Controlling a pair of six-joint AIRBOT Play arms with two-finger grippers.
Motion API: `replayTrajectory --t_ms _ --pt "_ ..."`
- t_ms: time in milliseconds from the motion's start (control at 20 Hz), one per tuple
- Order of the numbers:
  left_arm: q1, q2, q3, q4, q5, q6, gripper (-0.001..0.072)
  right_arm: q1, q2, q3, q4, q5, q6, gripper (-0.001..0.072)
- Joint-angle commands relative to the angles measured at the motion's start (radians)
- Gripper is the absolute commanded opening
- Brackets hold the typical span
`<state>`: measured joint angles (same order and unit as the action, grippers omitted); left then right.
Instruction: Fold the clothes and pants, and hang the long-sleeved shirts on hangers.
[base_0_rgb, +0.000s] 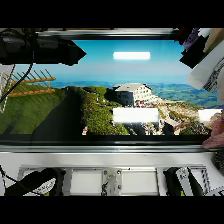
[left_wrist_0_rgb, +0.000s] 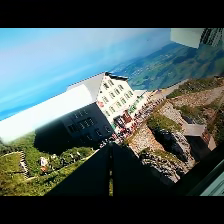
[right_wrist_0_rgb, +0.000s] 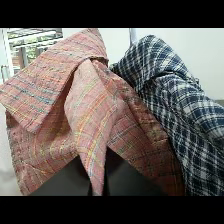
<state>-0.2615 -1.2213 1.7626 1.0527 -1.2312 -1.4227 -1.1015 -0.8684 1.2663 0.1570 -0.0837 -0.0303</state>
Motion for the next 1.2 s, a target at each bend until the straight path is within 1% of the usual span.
replayTrajectory --t_ms 0,50,100,150,250,300,400,500,550,600,650,700,750,800,900,1000,1150 --pt "-0.001 -0.001 0.000 0.002 0.001 0.002 0.0020 0.000 0.039 -0.011 0.000 0.025 0.000 0.0129" --pt "-0.001 -0.001 0.000 0.002 0.001 0.002 0.0020 0.000 0.054 -0.011 0.000 0.036 0.000 0.0350" --pt "-0.001 -0.001 0.000 0.002 0.001 0.002 0.0020 0.000 0.072 -0.011 0.000 0.052 0.000 0.0540" --pt "-0.001 -0.001 0.000 0.002 0.001 0.002 0.0020 0.000 0.094 -0.011 0.000 0.087 0.000 0.0581" --pt "-0.001 -0.001 0.000 0.002 0.001 0.002 0.0020 0.000 0.146 -0.011 0.000 0.181 0.003 0.0581" --pt "-0.001 -0.001 0.000 0.002 0.001 0.002 0.0020 0.000 0.172 -0.011 0.000 0.261 0.004 0.0581" --pt "-0.001 -0.001 0.000 0.002 0.001 0.002 0.0020 0.000 0.206 -0.011 0.003 0.493 0.009 0.0581" --pt "-0.001 -0.001 0.000 0.002 0.001 0.002 0.0020 0.004 0.202 -0.011 -0.003 0.812 0.063 0.0579" --pt "-0.001 -0.001 0.000 0.002 0.001 0.002 0.0020 0.035 0.190 -0.013 -0.009 0.896 0.072 0.0579" --pt "-0.001 -0.001 -0.003 0.001 0.001 0.001 0.0020 0.094 0.175 -0.018 -0.015 0.925 0.095 0.0579" --pt "-0.008 0.004 -0.021 0.000 0.004 0.000 0.0020 0.173 0.161 -0.021 -0.063 0.939 0.098 0.0579" --pt "-0.017 0.011 -0.051 0.002 0.009 -0.003 0.0020 0.282 0.150 -0.021 -0.184 0.940 0.101 0.0579" --pt "-0.027 0.023 -0.101 0.001 0.026 -0.012 0.0020 0.384 0.142 -0.021 -0.317 0.942 0.140 0.0579" --pt "-0.042 0.040 -0.161 0.001 0.056 -0.026 0.0020 0.500 0.133 -0.025 -0.456 0.942 0.207 0.0579" --pt "-0.075 0.072 -0.273 -0.001 0.130 -0.030 0.0020 0.709 0.098 -0.048 -0.620 0.972 0.346 0.0579" --pt "-0.109 0.099 -0.357 -0.001 0.183 -0.030 0.0020 0.882 0.050 -0.085 -0.671 1.018 0.428 0.0579" --pt "-0.154 0.127 -0.438 -0.001 0.217 -0.030 0.0020 1.120 -0.032 -0.158 -0.674 1.055 0.453 0.0580"
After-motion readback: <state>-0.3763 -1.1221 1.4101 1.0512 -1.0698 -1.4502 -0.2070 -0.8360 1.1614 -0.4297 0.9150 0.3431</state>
